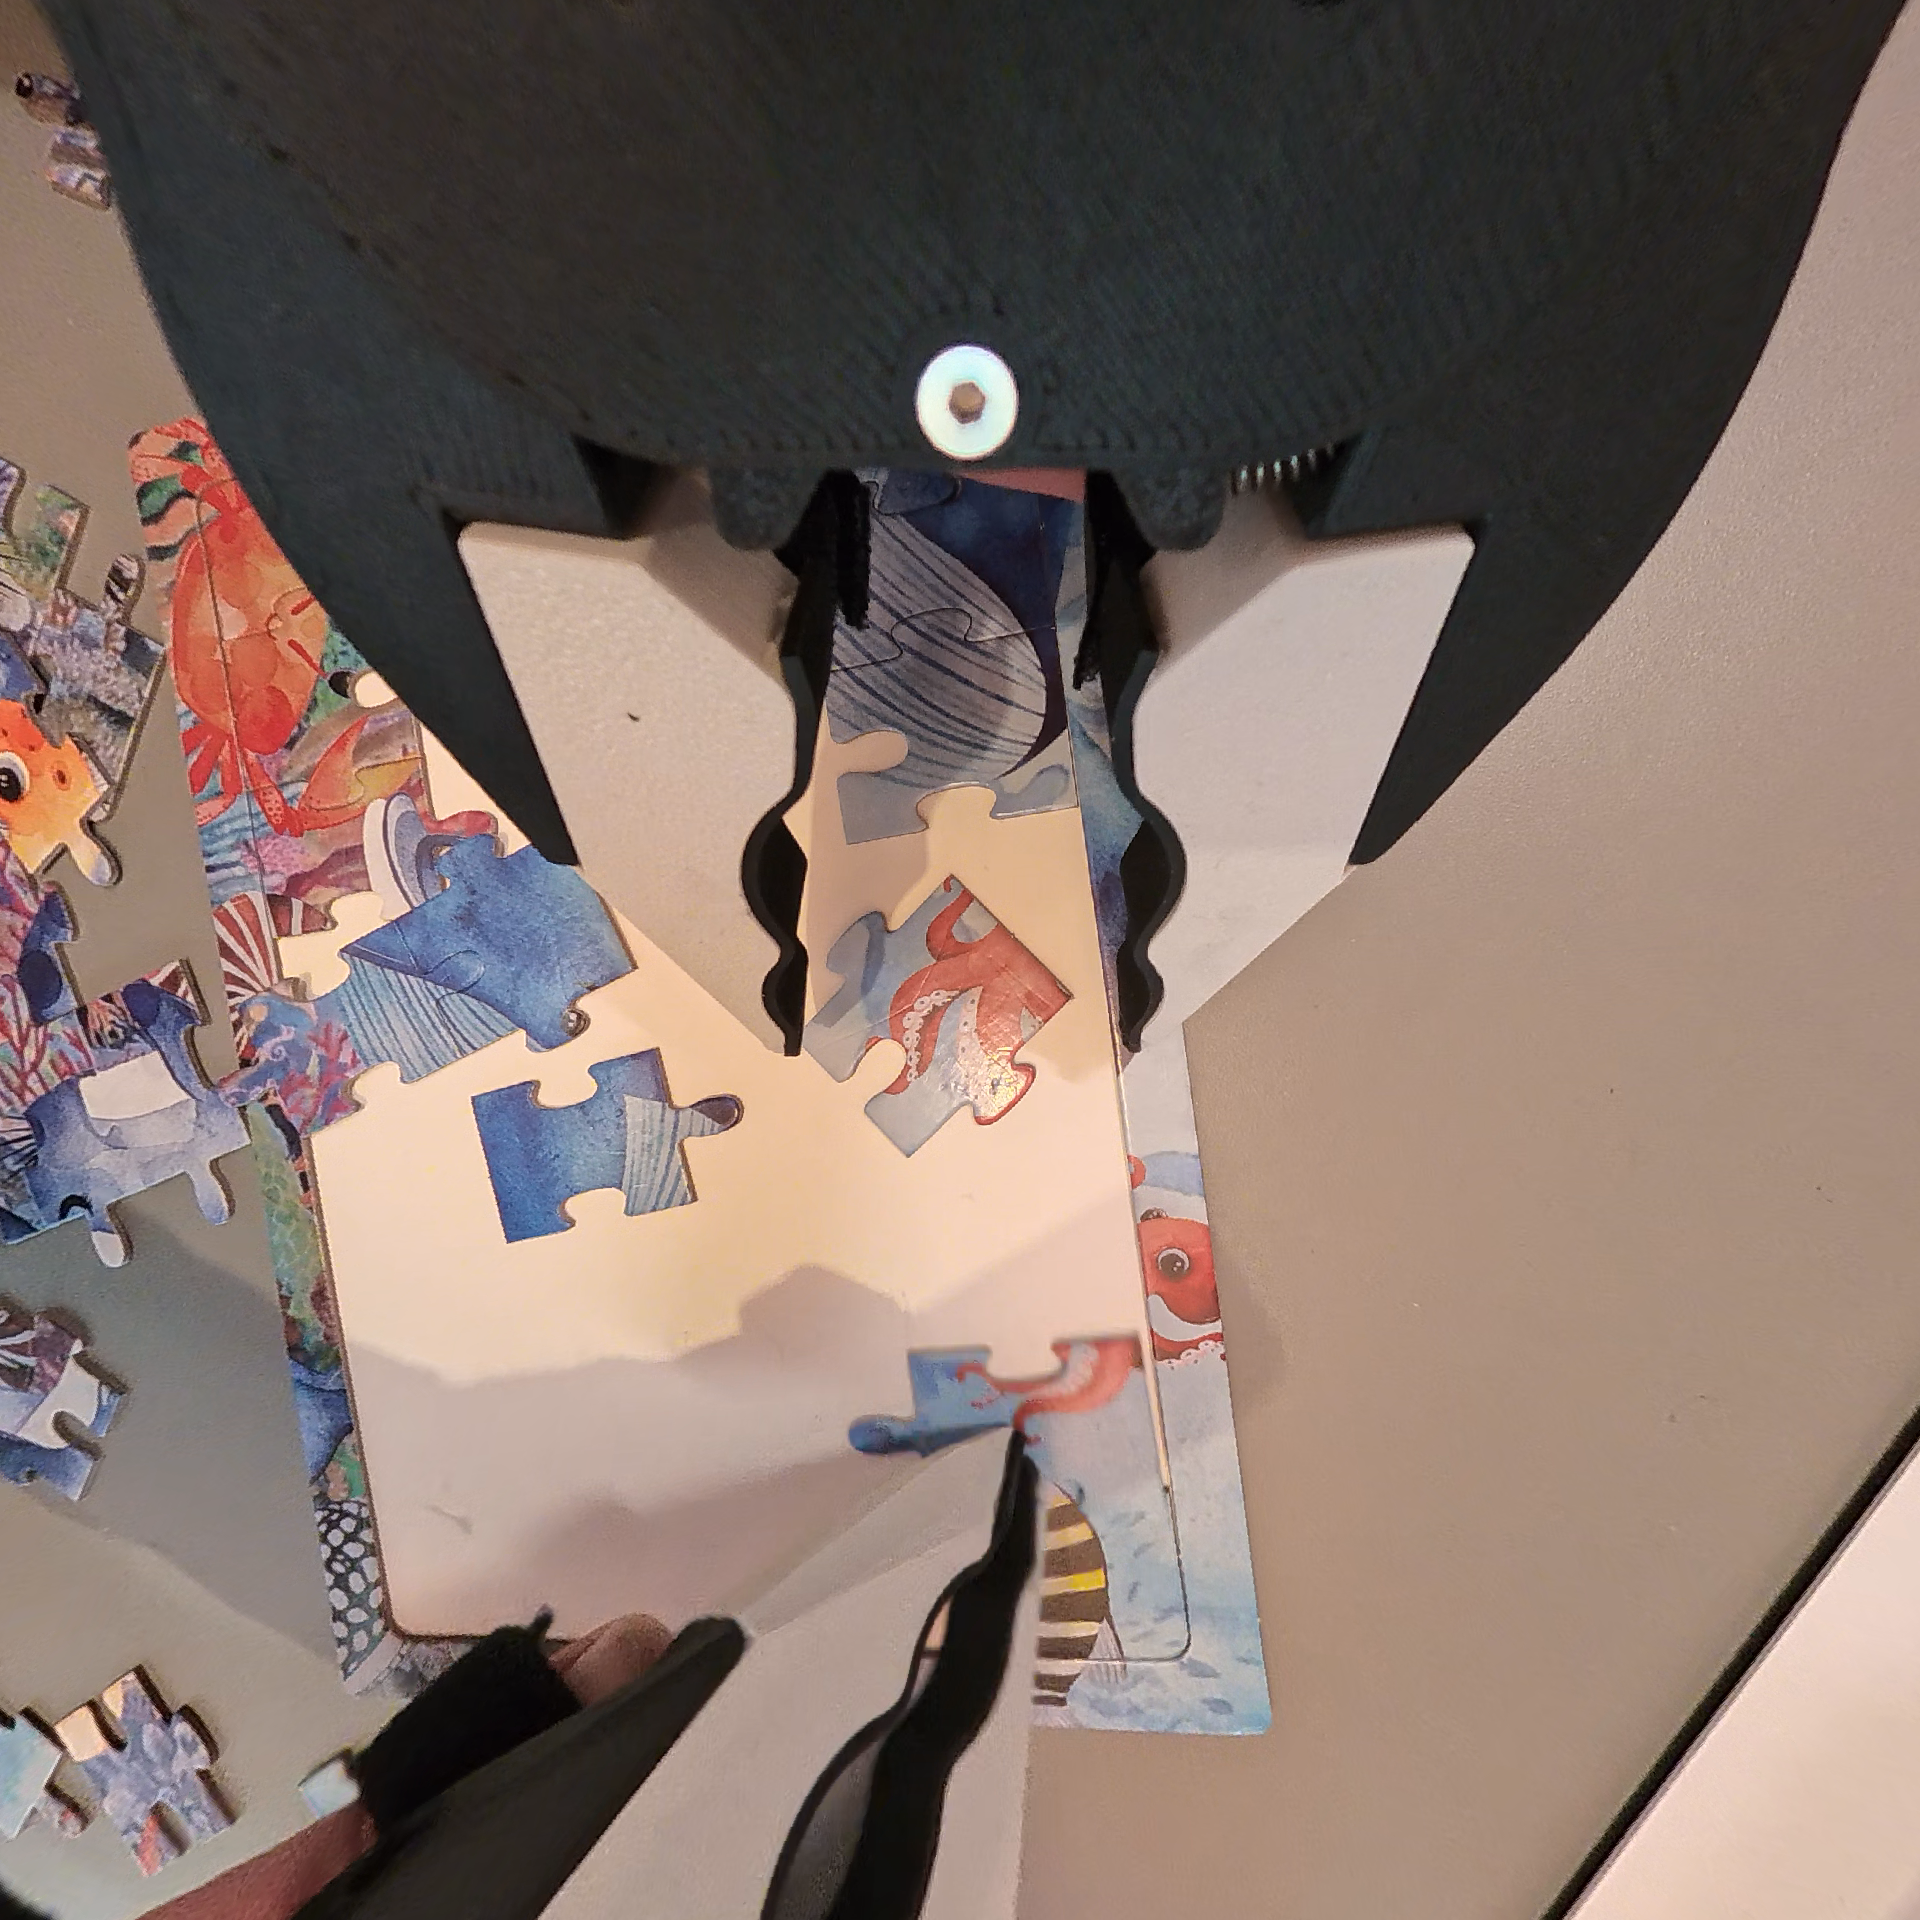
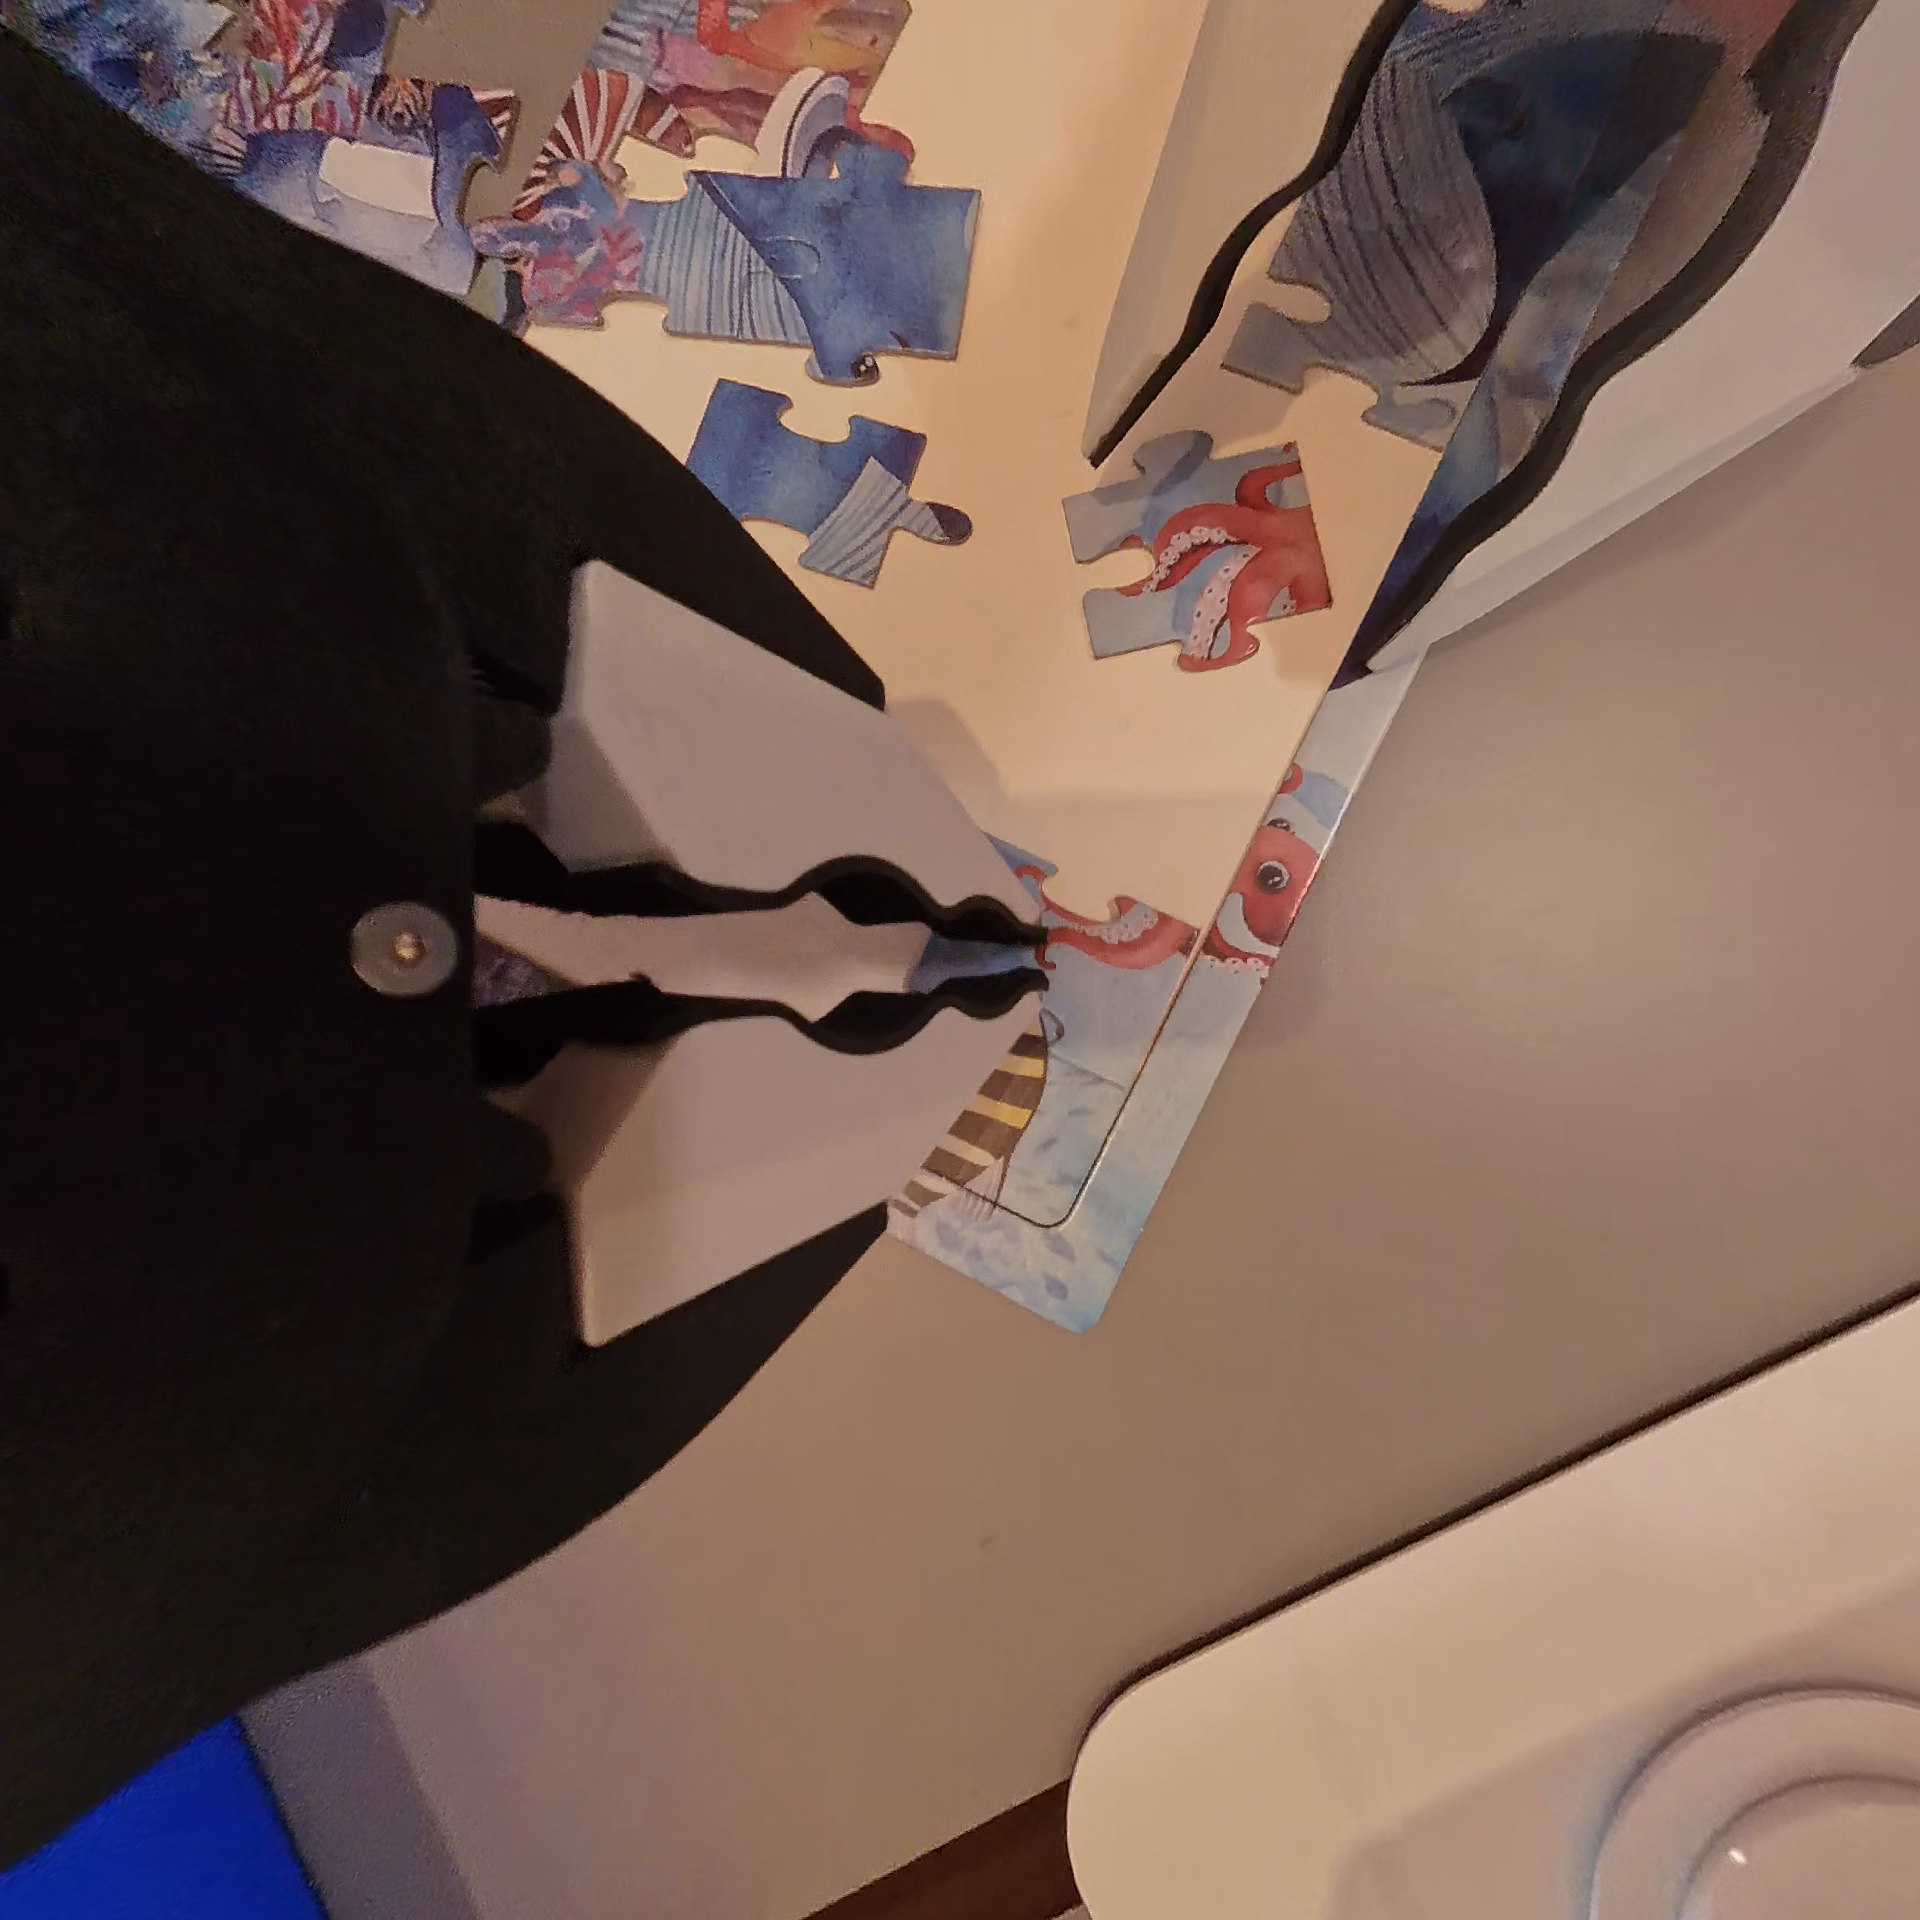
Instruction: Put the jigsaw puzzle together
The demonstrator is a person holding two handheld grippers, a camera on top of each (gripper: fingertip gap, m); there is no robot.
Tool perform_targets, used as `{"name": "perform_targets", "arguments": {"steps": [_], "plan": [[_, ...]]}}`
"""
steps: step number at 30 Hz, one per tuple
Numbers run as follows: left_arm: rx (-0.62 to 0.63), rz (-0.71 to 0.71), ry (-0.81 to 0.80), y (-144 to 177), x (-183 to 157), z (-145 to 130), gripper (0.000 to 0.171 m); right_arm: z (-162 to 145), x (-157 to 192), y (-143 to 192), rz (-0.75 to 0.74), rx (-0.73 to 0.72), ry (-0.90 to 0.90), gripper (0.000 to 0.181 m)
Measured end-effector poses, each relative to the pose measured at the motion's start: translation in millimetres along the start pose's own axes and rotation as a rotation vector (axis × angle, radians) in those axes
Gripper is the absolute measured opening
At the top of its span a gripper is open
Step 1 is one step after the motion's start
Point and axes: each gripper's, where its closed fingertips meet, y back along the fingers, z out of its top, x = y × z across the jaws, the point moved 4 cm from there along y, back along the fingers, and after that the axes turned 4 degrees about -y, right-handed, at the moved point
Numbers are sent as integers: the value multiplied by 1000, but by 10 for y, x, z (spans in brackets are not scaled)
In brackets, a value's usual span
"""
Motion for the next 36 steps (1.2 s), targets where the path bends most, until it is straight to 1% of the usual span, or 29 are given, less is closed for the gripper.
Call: {"name": "perform_targets", "arguments": {"steps": [2,9,13,15,21,26,28,30,33,34,36], "plan": [[-1,0,0,-1,1,0,58,-9,43,-17,31,-26,-3,0],[0,1,-1,-1,0,-1,59,10,30,-31,16,-41,-4,0],[-1,0,-1,-1,0,0,58,29,25,-42,20,-42,-34,0],[-3,-2,1,1,3,-1,58,27,23,-42,22,-47,-65,0],[-3,-1,1,-1,3,1,58,22,27,-39,2,-78,-234,0],[0,0,-2,-2,2,1,58,100,163,31,-30,-142,-192,0],[-1,0,-1,-2,2,1,59,101,169,45,-74,-128,-161,0],[1,1,-3,-2,1,0,59,109,182,25,-82,-121,-134,0],[2,2,-3,-3,-1,-1,59,70,192,-126,-68,-96,-145,0],[2,2,-4,-2,-1,-2,59,102,177,-127,-68,-139,-160,0],[1,2,-4,-5,-2,1,59,96,152,-141,-41,-146,-227,0]]}}
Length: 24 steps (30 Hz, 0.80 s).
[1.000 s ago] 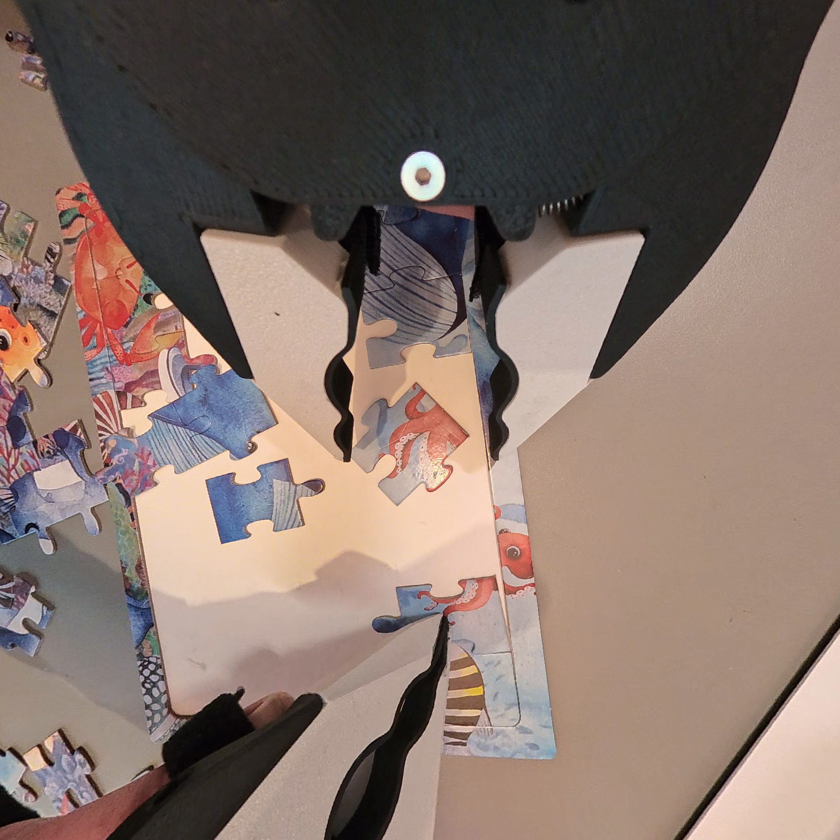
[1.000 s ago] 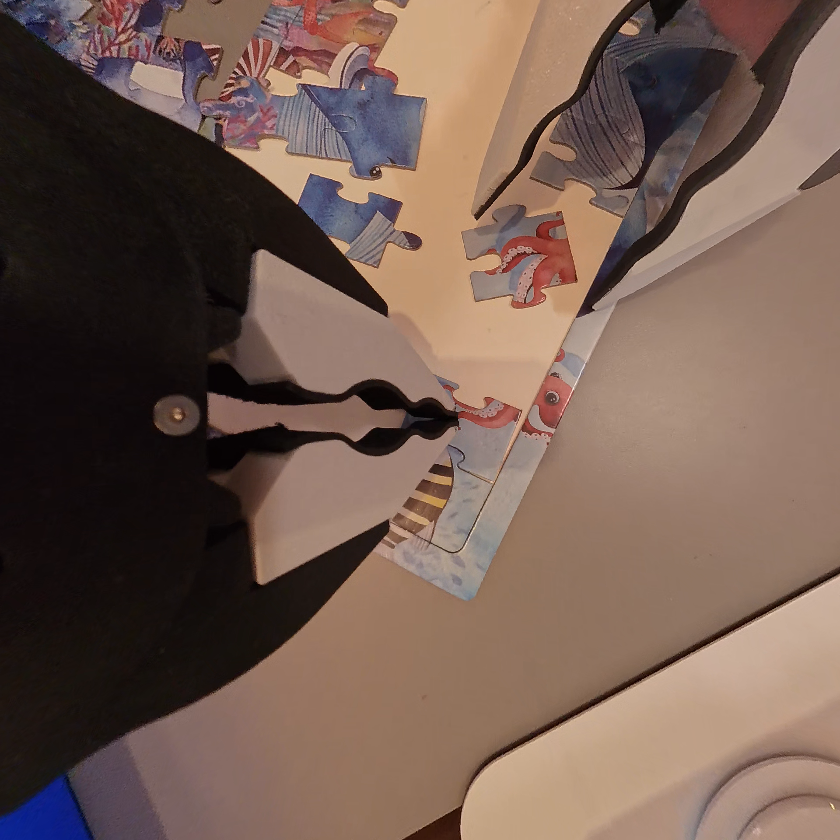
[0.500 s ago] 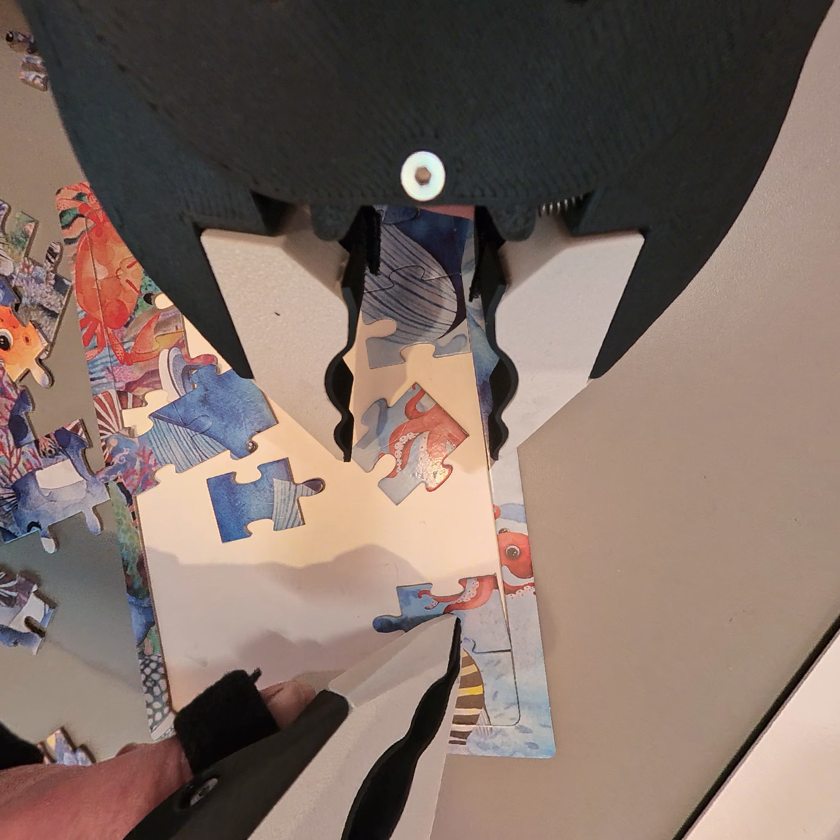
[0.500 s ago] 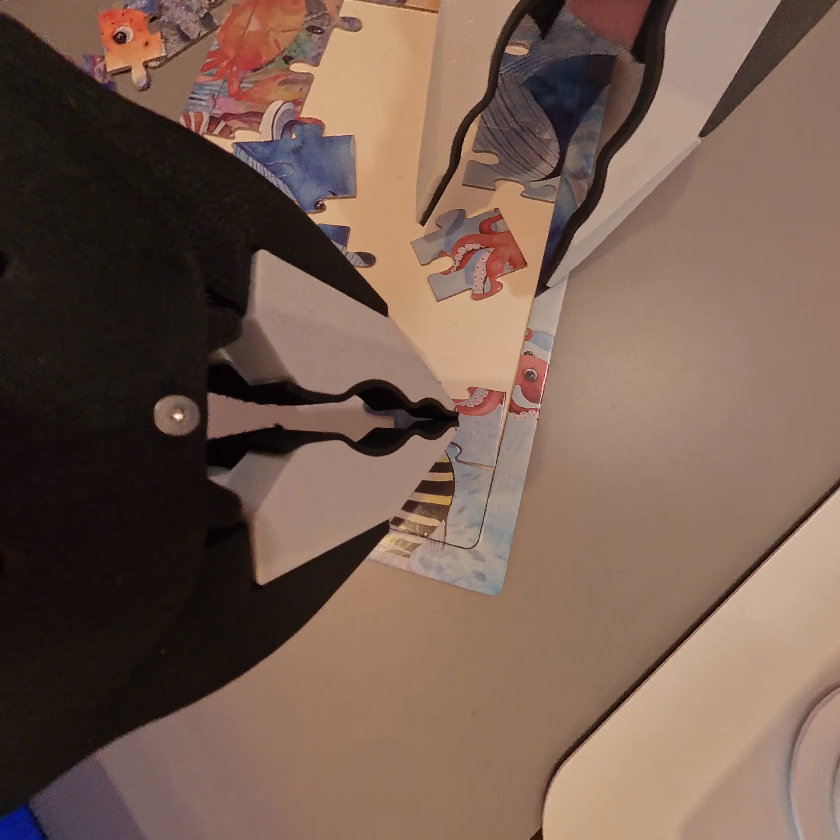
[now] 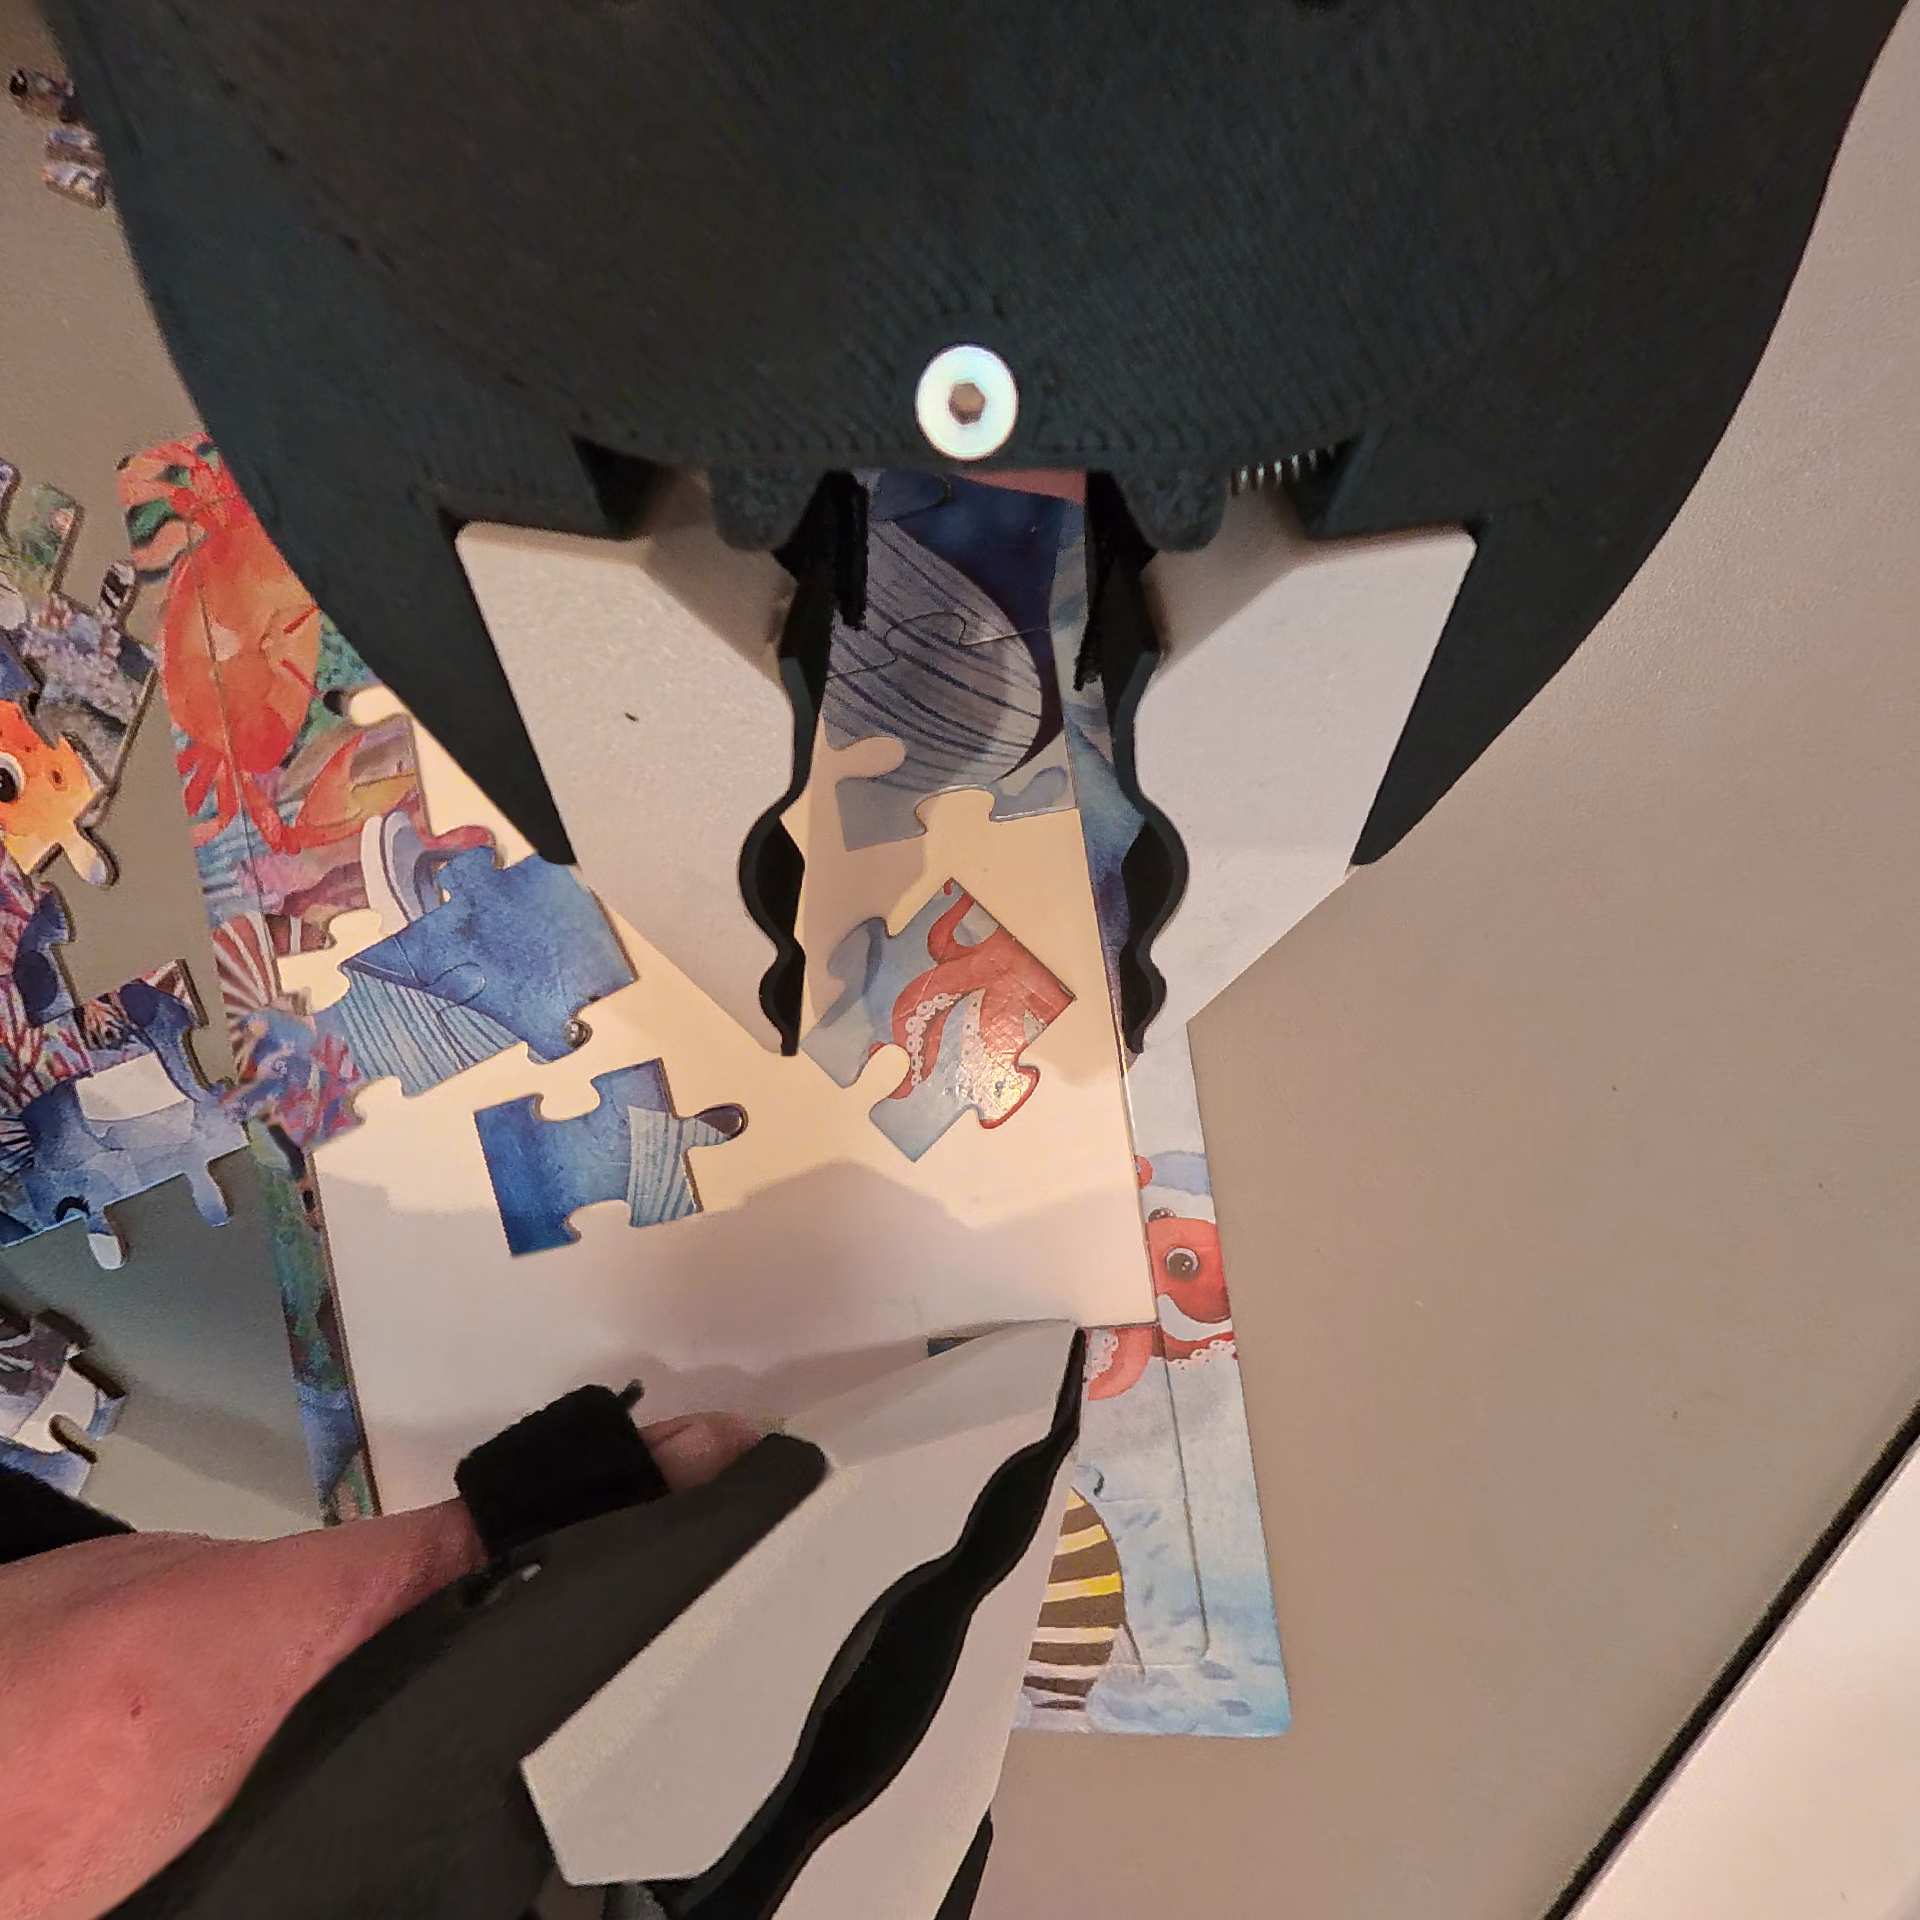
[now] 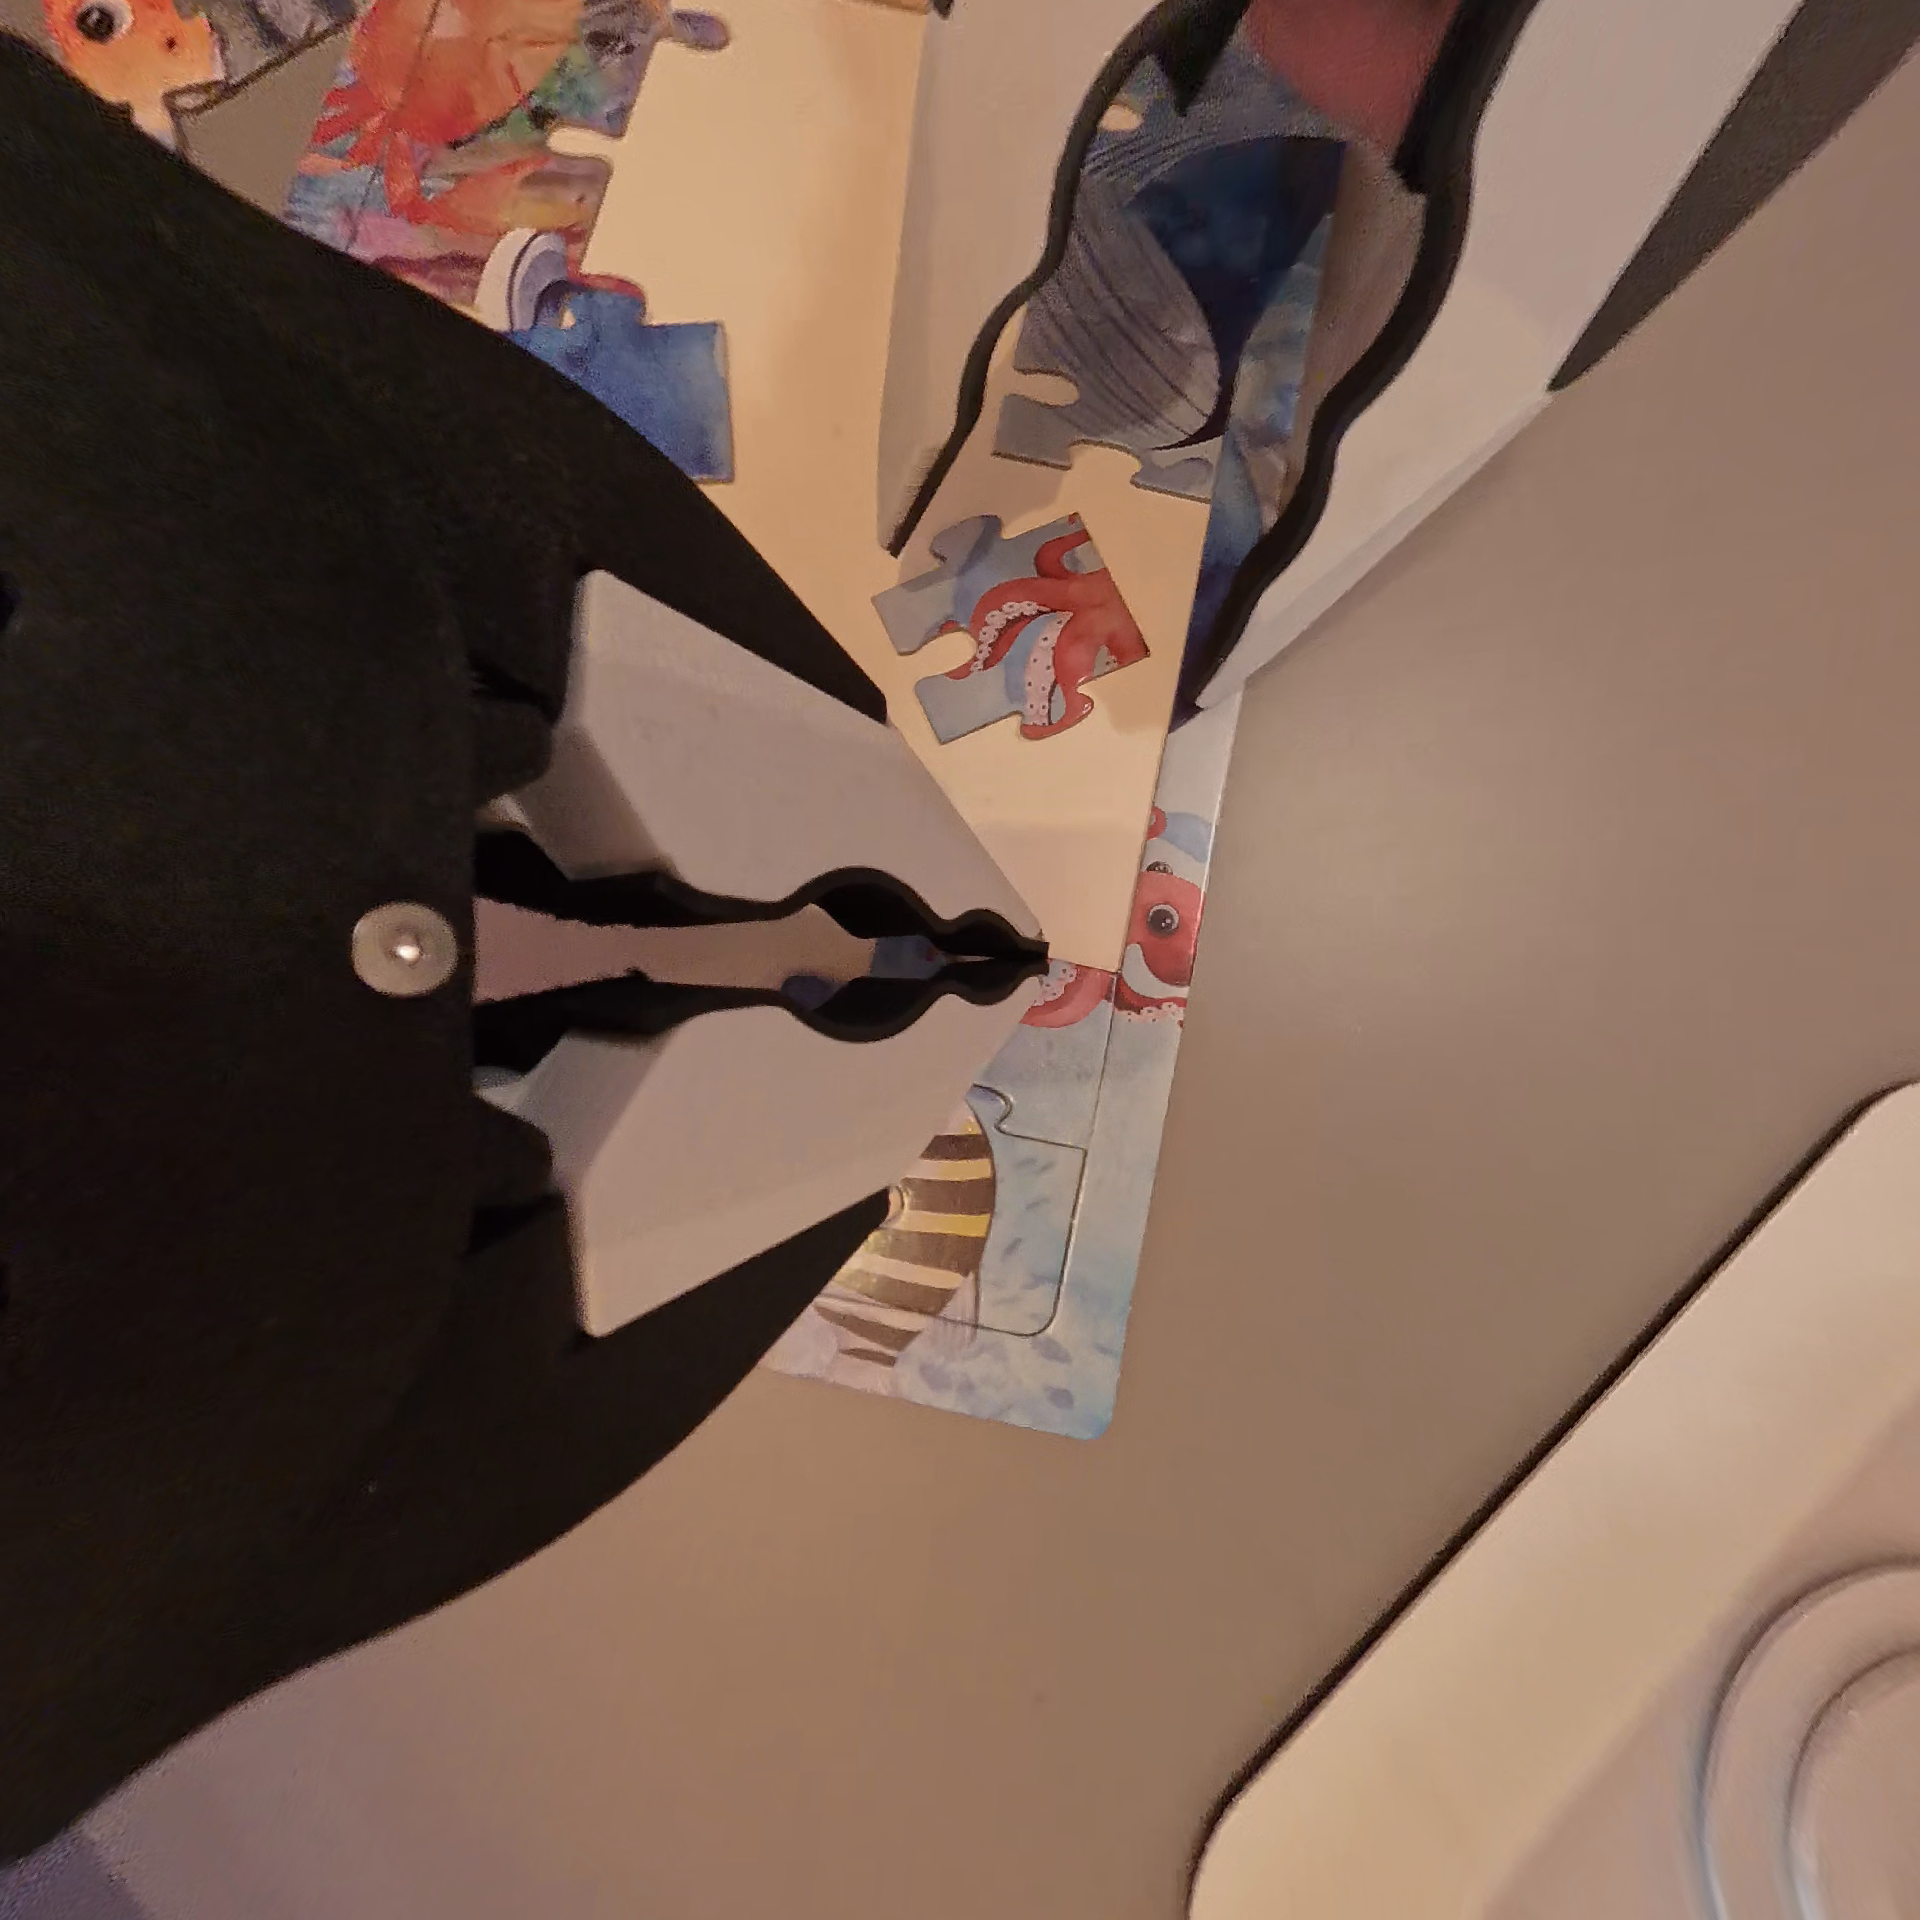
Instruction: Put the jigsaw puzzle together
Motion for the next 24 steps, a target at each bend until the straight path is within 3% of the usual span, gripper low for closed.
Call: {"name": "perform_targets", "arguments": {"steps": [12,16,21,23,24], "plan": [[2,4,-1,-3,4,1,58,136,-125,224,-41,-116,-29,0],[6,8,-4,-4,0,1,59,1,-196,52,-77,-46,-38,0],[3,5,1,-3,5,3,58,36,-193,211,-89,-61,-21,0],[4,6,1,-4,8,3,58,-133,-241,127,-110,49,-18,0],[4,7,1,-3,9,3,57,-99,-215,131,-63,3,-48,0]]}}
